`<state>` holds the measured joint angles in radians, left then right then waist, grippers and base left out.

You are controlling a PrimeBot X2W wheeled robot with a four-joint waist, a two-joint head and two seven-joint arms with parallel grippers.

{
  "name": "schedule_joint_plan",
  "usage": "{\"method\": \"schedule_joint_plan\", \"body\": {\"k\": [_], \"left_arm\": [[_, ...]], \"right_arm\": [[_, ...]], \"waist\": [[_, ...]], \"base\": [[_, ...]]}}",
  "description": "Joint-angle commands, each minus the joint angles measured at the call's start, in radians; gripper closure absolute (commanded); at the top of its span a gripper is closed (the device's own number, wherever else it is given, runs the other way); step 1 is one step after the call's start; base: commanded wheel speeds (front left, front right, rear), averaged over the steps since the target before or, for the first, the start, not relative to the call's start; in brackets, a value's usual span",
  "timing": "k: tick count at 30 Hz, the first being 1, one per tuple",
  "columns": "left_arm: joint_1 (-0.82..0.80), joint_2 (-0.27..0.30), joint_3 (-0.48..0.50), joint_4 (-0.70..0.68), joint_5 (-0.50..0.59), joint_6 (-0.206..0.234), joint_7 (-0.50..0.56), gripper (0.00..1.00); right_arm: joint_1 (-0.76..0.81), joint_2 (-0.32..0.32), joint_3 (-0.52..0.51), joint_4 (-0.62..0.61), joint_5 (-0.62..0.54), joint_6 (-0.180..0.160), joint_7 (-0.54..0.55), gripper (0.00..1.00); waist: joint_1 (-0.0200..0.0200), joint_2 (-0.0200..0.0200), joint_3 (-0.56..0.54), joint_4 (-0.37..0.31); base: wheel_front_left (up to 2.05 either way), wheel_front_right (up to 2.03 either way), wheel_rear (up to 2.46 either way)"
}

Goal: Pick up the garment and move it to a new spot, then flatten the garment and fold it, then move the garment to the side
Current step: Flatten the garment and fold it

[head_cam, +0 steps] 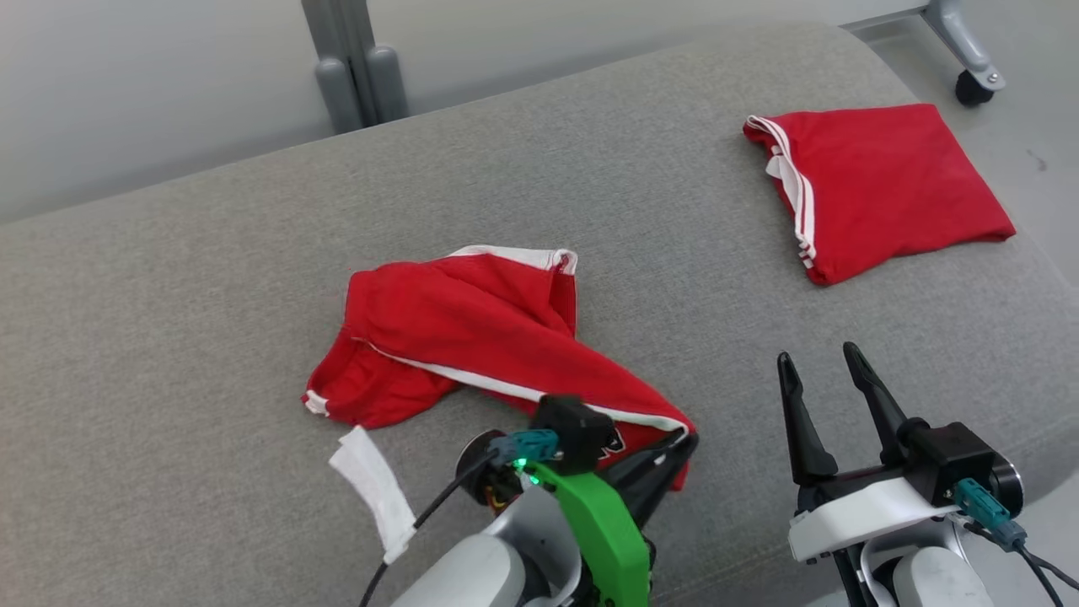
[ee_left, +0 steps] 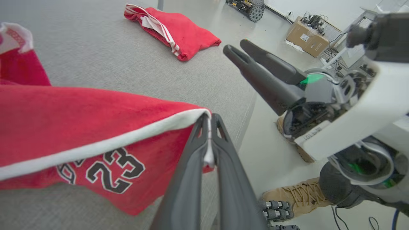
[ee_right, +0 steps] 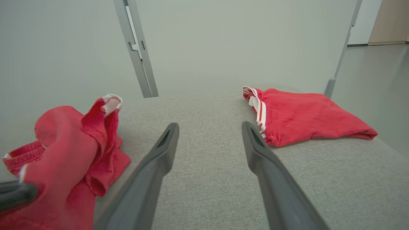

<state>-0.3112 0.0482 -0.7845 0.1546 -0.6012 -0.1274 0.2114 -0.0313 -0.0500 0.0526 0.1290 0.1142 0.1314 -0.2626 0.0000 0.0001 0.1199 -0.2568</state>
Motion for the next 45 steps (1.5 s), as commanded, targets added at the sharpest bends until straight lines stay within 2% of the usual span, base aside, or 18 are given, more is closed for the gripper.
{"method": "schedule_joint_plan", "body": {"k": [1, 5, 6, 7, 8, 9, 10, 14, 18, 19, 23, 25, 30, 34, 36, 39, 42, 45], "left_arm": [[-0.040, 0.005, -0.022, -0.009, -0.017, 0.003, 0.003, 1.00], [-0.144, 0.004, -0.096, -0.005, -0.037, 0.045, -0.046, 1.00], [-0.173, 0.005, -0.117, 0.001, -0.045, 0.065, -0.074, 0.96], [-0.198, 0.004, -0.139, 0.006, -0.052, 0.076, -0.098, 0.81], [-0.217, 0.004, -0.158, 0.011, -0.083, 0.090, -0.133, 0.51], [-0.229, 0.005, -0.175, 0.021, -0.111, 0.107, -0.158, 0.10], [-0.250, 0.006, -0.204, 0.038, -0.134, 0.124, -0.175, 0.00], [-0.304, 0.005, -0.319, 0.079, -0.227, 0.146, -0.188, 0.00], [-0.337, 0.006, -0.424, 0.100, -0.299, 0.116, -0.126, 0.00], [-0.337, 0.005, -0.426, 0.103, -0.311, 0.124, -0.130, 0.00], [-0.354, 0.008, -0.383, 0.132, -0.315, 0.174, -0.187, 0.00], [-0.348, 0.039, -0.340, 0.142, -0.308, 0.212, -0.235, 0.00], [-0.269, 0.174, -0.215, 0.131, -0.323, 0.327, -0.334, 0.00], [-0.190, 0.281, -0.160, 0.104, -0.345, 0.388, -0.362, 0.00], [-0.161, 0.314, -0.144, 0.088, -0.353, 0.407, -0.370, 0.00], [-0.140, 0.333, -0.134, 0.073, -0.363, 0.418, -0.375, 0.00], [-0.139, 0.330, -0.132, 0.078, -0.362, 0.424, -0.379, 0.00], [-0.141, 0.308, -0.143, 0.084, -0.377, 0.407, -0.360, 0.00]], "right_arm": [[-0.014, -0.001, 0.007, 0.006, 0.011, -0.002, -0.003, 0.00], [-0.029, -0.001, 0.021, 0.012, 0.040, -0.002, -0.003, 0.00], [-0.033, -0.001, 0.024, 0.015, 0.046, -0.002, -0.003, 0.00], [-0.035, -0.001, 0.026, 0.016, 0.049, -0.002, -0.003, 0.00], [-0.038, -0.001, 0.030, 0.018, 0.055, -0.002, -0.003, 0.00], [-0.038, -0.001, 0.031, 0.021, 0.060, -0.001, -0.003, 0.00], [-0.040, 0.000, 0.036, 0.023, 0.065, -0.002, -0.003, 0.00], [-0.038, -0.001, 0.041, 0.027, 0.079, -0.002, -0.003, 0.00], [-0.032, 0.001, 0.026, 0.027, 0.081, -0.002, -0.003, 0.00], [-0.031, 0.001, 0.024, 0.029, 0.081, -0.002, -0.003, 0.00], [-0.028, -0.001, 0.013, 0.031, 0.082, -0.001, -0.003, 0.00], [-0.024, -0.001, 0.009, 0.030, 0.078, -0.001, -0.003, 0.00], [-0.002, -0.001, -0.010, 0.030, 0.064, -0.001, -0.003, 0.00], [0.010, -0.001, -0.017, 0.026, 0.050, -0.001, -0.003, 0.00], [0.011, -0.001, -0.016, 0.024, 0.042, -0.001, -0.003, 0.00], [0.002, -0.001, -0.014, 0.022, 0.035, -0.002, -0.003, 0.00], [-0.009, -0.001, -0.005, 0.024, 0.029, -0.002, -0.003, 0.00], [-0.013, -0.001, -0.001, 0.025, 0.028, -0.001, -0.003, 0.00]], "waist": [[0.0000, -0.0001, 0.022, -0.047], [0.0000, -0.0001, 0.046, -0.108], [0.0000, -0.0001, 0.053, -0.124], [0.0000, -0.0001, 0.058, -0.135], [0.0000, -0.0001, 0.065, -0.149], [0.0000, -0.0001, 0.068, -0.159], [0.0000, -0.0001, 0.073, -0.172], [0.0000, -0.0001, 0.083, -0.195], [0.0000, -0.0001, 0.082, -0.182], [0.0000, -0.0001, 0.079, -0.176], [0.0000, -0.0001, 0.066, -0.144], [0.0000, -0.0001, 0.058, -0.125], [0.0000, -0.0001, 0.030, -0.079], [0.0000, -0.0001, 0.023, -0.046], [0.0000, -0.0001, 0.025, -0.032], [0.0000, -0.0001, 0.032, -0.018], [0.0000, -0.0001, 0.038, -0.013], [0.0000, -0.0001, 0.041, -0.015]], "base": [[0.00, 0.00, 0.00], [0.00, 0.00, 0.00], [0.00, 0.00, 0.00], [0.00, 0.00, 0.00], [0.00, 0.00, 0.00], [0.00, 0.00, 0.00], [0.00, 0.00, 0.00], [0.00, 0.00, 0.00], [0.00, 0.00, 0.00], [0.00, 0.00, 0.00], [0.00, 0.00, 0.00], [0.00, 0.00, 0.00], [0.00, 0.00, 0.00], [0.00, 0.00, 0.00], [0.00, 0.00, 0.00], [0.00, 0.00, 0.00], [0.00, 0.00, 0.00], [0.00, 0.00, 0.00]]}}
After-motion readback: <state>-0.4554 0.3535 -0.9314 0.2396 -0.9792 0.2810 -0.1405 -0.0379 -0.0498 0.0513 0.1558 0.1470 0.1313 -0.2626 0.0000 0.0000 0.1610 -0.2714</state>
